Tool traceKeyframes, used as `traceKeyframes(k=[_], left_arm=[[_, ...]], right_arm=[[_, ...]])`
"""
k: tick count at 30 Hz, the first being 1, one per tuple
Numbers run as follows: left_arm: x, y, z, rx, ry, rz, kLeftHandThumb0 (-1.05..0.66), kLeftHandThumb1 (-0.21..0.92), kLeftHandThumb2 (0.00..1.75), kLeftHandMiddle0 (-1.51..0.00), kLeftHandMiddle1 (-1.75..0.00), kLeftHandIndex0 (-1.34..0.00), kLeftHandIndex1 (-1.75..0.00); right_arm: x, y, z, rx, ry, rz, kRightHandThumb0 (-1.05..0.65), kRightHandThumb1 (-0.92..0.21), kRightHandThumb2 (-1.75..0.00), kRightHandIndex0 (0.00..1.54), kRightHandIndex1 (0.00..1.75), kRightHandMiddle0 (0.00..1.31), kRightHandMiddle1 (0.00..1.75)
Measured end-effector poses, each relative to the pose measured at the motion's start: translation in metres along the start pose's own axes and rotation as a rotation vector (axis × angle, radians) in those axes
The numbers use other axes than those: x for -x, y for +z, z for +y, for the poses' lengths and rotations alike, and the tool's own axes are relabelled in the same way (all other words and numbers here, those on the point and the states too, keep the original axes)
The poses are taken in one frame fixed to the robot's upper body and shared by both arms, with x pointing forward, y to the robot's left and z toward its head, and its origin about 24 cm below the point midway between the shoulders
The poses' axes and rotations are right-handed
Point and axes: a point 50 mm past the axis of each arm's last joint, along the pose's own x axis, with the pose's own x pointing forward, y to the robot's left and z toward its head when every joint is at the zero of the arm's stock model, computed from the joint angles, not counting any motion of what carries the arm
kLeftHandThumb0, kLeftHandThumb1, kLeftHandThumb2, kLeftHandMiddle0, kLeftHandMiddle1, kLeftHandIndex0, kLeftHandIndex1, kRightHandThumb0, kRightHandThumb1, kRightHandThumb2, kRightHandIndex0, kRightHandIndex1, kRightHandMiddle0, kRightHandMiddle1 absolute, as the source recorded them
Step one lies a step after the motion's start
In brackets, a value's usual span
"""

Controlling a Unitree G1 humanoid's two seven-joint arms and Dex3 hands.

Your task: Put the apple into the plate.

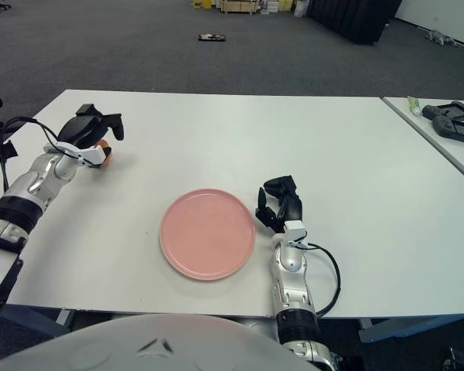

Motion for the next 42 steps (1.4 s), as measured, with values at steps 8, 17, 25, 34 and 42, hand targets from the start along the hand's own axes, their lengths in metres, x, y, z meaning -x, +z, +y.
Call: traceKeyframes(k=[8,17,25,34,42], left_arm=[[0.009,0.023,0.011,0.003,0.046,-0.047,0.00,0.10,1.46,-0.84,-1.43,-0.62,-1.75],[0.010,0.047,0.024,0.012,0.090,-0.143,0.00,0.10,1.47,-0.85,-1.44,-0.61,-1.75],[0.013,0.063,0.027,0.041,0.065,-0.221,0.00,0.08,1.49,-0.86,-1.46,-0.63,-1.75],[0.006,0.055,0.019,0.055,0.022,-0.218,0.00,0.24,1.39,-0.67,-1.69,-0.46,-1.73],[-0.003,0.011,0.009,0.086,0.048,-0.020,-0.58,0.30,1.08,-0.04,-0.99,-0.03,-1.05]], right_arm=[[0.000,0.000,0.000,0.004,0.000,0.000,-0.38,-0.68,-0.86,0.58,1.34,0.33,1.75],[0.000,0.000,0.000,0.002,0.002,-0.003,-0.38,-0.69,-0.84,0.56,1.34,0.33,1.75],[0.000,0.000,0.000,-0.002,0.001,-0.005,-0.38,-0.70,-0.84,0.55,1.34,0.32,1.75],[-0.001,0.002,0.001,-0.005,-0.001,-0.020,-0.38,-0.68,-0.86,0.58,1.35,0.34,1.75],[0.000,0.000,0.001,-0.007,-0.001,-0.013,-0.38,-0.67,-0.87,0.57,1.34,0.34,1.75]])
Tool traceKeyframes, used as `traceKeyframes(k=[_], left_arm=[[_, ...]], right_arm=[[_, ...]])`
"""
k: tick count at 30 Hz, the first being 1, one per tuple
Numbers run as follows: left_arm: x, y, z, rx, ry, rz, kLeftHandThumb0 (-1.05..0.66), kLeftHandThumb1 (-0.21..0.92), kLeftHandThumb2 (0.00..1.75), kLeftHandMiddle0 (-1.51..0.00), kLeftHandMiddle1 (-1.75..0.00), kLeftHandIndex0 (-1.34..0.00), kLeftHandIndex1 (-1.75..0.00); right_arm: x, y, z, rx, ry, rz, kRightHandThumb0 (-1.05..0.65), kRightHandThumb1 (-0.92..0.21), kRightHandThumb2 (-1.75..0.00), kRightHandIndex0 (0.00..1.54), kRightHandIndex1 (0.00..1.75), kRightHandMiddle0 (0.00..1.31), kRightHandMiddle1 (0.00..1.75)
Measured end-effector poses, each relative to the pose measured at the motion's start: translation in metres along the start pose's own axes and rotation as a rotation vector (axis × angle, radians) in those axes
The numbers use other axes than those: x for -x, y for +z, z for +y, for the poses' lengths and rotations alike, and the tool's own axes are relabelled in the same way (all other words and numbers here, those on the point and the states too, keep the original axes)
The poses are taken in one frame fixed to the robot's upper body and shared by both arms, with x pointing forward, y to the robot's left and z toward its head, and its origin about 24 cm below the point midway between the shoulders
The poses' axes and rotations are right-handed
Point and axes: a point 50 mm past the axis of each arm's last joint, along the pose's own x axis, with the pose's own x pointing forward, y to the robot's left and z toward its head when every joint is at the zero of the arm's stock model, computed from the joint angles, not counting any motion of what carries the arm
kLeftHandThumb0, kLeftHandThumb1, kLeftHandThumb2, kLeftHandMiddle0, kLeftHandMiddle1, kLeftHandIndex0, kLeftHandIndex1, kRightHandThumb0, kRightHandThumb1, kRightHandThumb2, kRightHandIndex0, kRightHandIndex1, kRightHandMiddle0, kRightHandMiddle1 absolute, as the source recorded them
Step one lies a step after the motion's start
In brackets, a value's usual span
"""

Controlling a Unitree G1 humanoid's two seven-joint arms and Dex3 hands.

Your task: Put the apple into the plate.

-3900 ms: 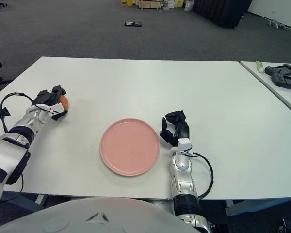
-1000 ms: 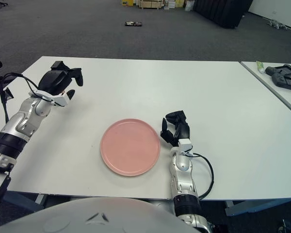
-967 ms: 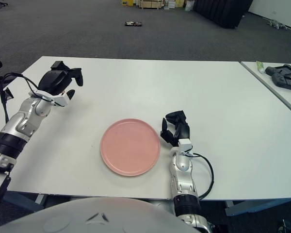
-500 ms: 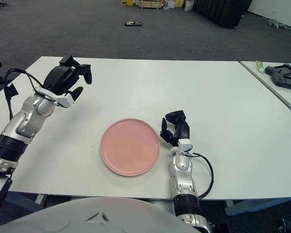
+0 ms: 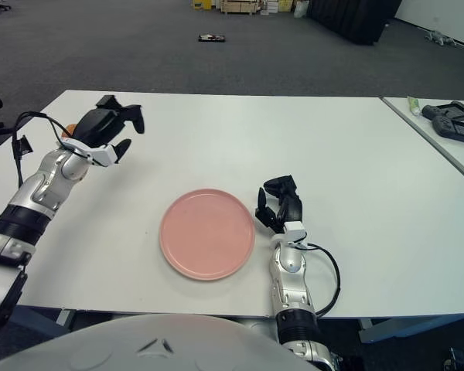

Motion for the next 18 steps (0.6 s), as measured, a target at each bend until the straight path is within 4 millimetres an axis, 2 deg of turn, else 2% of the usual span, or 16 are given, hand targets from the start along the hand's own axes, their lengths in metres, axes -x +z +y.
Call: traceKeyframes(k=[4,7,14,18], left_arm=[[0.001,-0.013,0.003,0.083,0.059,0.078,-0.76,0.44,0.90,-0.01,-0.52,0.00,-0.62],[0.002,-0.018,0.005,0.183,0.122,0.124,-0.83,0.51,0.83,0.00,-0.33,0.00,-0.46],[0.009,-0.046,-0.003,0.308,0.226,0.253,-0.87,0.61,0.77,0.00,-0.06,0.00,-0.27],[0.017,-0.062,-0.009,0.350,0.308,0.347,-0.85,0.62,0.77,0.00,-0.01,0.00,-0.21]], right_arm=[[0.000,0.000,-0.001,0.002,-0.002,-0.001,-0.38,-0.68,-0.87,0.56,1.34,0.34,1.75],[0.000,0.000,-0.002,0.005,-0.002,0.004,-0.38,-0.69,-0.85,0.56,1.35,0.33,1.75],[0.000,-0.001,-0.001,0.008,-0.001,0.017,-0.38,-0.69,-0.84,0.56,1.36,0.33,1.75],[0.000,-0.001,-0.002,0.009,-0.001,0.018,-0.38,-0.68,-0.86,0.58,1.36,0.33,1.75]])
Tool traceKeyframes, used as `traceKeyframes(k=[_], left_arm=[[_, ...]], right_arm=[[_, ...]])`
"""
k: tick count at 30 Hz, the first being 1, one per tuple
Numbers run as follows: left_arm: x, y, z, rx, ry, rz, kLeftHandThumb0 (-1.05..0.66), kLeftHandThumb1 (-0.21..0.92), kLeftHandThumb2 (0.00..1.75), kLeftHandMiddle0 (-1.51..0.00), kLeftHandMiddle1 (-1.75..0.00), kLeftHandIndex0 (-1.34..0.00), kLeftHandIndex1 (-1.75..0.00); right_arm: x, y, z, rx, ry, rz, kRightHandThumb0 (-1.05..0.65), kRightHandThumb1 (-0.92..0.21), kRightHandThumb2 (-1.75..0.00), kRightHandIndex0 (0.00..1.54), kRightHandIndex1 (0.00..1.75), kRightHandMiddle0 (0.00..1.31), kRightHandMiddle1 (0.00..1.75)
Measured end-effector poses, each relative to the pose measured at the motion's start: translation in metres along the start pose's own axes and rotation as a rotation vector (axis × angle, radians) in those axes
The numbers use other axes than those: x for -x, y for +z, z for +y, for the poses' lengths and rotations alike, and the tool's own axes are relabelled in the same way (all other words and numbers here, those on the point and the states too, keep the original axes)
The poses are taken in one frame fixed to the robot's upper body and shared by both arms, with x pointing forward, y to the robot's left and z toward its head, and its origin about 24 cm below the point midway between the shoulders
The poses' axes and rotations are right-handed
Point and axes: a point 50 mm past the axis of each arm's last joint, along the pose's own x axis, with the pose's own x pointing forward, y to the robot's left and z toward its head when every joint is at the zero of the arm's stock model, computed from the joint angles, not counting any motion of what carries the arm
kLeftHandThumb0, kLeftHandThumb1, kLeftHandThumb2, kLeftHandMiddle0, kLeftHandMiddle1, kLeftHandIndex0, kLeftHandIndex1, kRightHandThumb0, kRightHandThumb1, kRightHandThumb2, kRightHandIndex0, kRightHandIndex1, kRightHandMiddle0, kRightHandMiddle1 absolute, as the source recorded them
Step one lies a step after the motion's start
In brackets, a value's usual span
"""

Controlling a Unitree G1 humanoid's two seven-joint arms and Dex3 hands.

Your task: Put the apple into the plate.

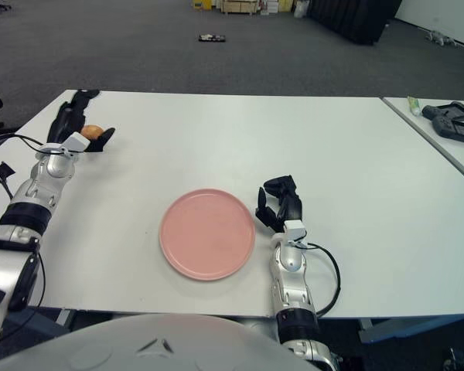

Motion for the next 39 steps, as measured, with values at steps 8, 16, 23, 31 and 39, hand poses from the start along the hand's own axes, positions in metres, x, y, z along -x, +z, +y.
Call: traceKeyframes(k=[8,16,23,31,39], left_arm=[[0.006,-0.023,0.000,0.104,0.110,0.139,-0.85,0.62,0.77,0.00,0.00,0.00,-0.10],[0.005,-0.026,-0.001,0.187,0.173,0.198,-0.82,0.60,0.77,0.00,0.00,0.00,-0.03],[0.004,-0.027,-0.004,0.231,0.184,0.227,-0.78,0.59,0.78,0.00,0.00,0.00,0.00],[0.007,-0.030,-0.007,0.275,0.175,0.262,-0.75,0.58,0.81,0.00,0.00,0.00,0.00],[0.008,-0.035,-0.009,0.315,0.133,0.292,-0.75,0.58,0.85,0.00,0.00,0.00,0.00]], right_arm=[[-0.001,0.001,0.000,0.002,0.002,-0.002,-0.38,-0.67,-0.87,0.59,1.36,0.34,1.75],[-0.002,0.001,0.000,0.003,0.009,-0.007,-0.38,-0.67,-0.88,0.57,1.35,0.34,1.75],[-0.003,0.001,0.000,0.001,0.013,-0.008,-0.38,-0.67,-0.88,0.56,1.36,0.34,1.75],[-0.003,0.001,0.000,0.001,0.013,-0.009,-0.39,-0.65,-0.90,0.57,1.37,0.35,1.75],[-0.003,0.001,0.000,0.001,0.011,-0.008,-0.38,-0.66,-0.89,0.57,1.36,0.35,1.75]])
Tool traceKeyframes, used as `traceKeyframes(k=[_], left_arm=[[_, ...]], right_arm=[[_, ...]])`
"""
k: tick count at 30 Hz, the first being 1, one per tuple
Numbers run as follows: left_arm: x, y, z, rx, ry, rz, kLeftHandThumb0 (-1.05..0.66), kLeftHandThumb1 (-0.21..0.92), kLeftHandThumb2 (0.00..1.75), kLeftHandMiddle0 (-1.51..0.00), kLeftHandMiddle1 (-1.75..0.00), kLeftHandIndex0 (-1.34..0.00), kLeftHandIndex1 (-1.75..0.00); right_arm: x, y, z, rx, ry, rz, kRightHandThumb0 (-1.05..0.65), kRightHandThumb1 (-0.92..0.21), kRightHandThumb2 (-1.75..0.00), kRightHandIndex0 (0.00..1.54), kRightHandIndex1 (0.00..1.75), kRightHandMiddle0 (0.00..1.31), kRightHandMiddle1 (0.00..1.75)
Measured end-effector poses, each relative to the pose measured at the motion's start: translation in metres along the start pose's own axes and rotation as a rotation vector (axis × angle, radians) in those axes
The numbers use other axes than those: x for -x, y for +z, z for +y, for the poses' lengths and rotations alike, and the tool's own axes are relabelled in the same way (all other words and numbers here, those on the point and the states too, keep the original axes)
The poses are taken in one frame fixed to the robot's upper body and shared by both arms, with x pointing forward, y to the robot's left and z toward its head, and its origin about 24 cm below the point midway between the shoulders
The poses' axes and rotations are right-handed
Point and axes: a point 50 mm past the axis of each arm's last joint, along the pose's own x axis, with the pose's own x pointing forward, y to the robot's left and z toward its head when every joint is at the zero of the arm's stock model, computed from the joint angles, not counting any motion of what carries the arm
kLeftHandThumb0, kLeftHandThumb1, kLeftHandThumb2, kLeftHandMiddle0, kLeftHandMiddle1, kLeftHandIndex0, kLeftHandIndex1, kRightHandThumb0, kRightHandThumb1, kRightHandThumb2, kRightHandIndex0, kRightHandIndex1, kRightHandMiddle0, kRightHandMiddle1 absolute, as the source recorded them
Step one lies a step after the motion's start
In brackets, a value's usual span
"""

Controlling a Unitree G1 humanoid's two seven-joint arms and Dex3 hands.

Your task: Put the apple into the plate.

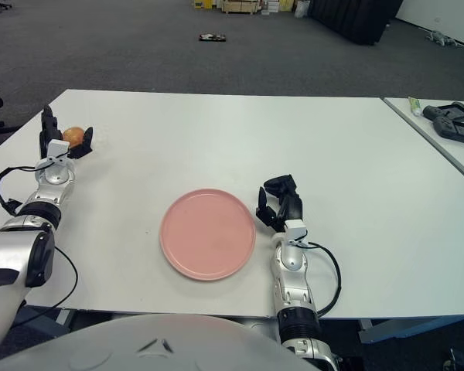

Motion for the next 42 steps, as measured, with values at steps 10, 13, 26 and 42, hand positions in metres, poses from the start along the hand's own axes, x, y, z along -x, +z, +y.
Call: traceKeyframes(k=[10,13,26,42], left_arm=[[-0.001,-0.005,-0.007,-0.025,-0.089,0.083,-0.78,0.65,0.78,0.00,0.00,0.00,-0.11],[-0.002,-0.004,-0.011,-0.049,-0.112,0.097,-0.79,0.66,0.77,0.00,0.00,0.00,-0.14],[-0.008,-0.003,-0.017,-0.187,-0.194,0.186,-0.88,0.79,0.63,0.00,0.00,0.00,-0.16],[-0.011,-0.005,-0.012,-0.292,-0.196,0.254,-0.89,0.82,0.59,0.00,0.00,0.00,-0.07]], right_arm=[[0.000,0.000,0.000,0.001,-0.002,0.000,-0.39,-0.65,-0.90,0.58,1.37,0.35,1.75],[0.000,0.000,0.000,0.002,-0.003,0.005,-0.39,-0.65,-0.90,0.57,1.37,0.36,1.75],[0.001,0.000,-0.001,0.001,-0.005,0.002,-0.38,-0.67,-0.87,0.56,1.35,0.34,1.75],[0.003,0.002,-0.005,0.004,-0.019,0.006,-0.38,-0.66,-0.89,0.57,1.32,0.35,1.75]])
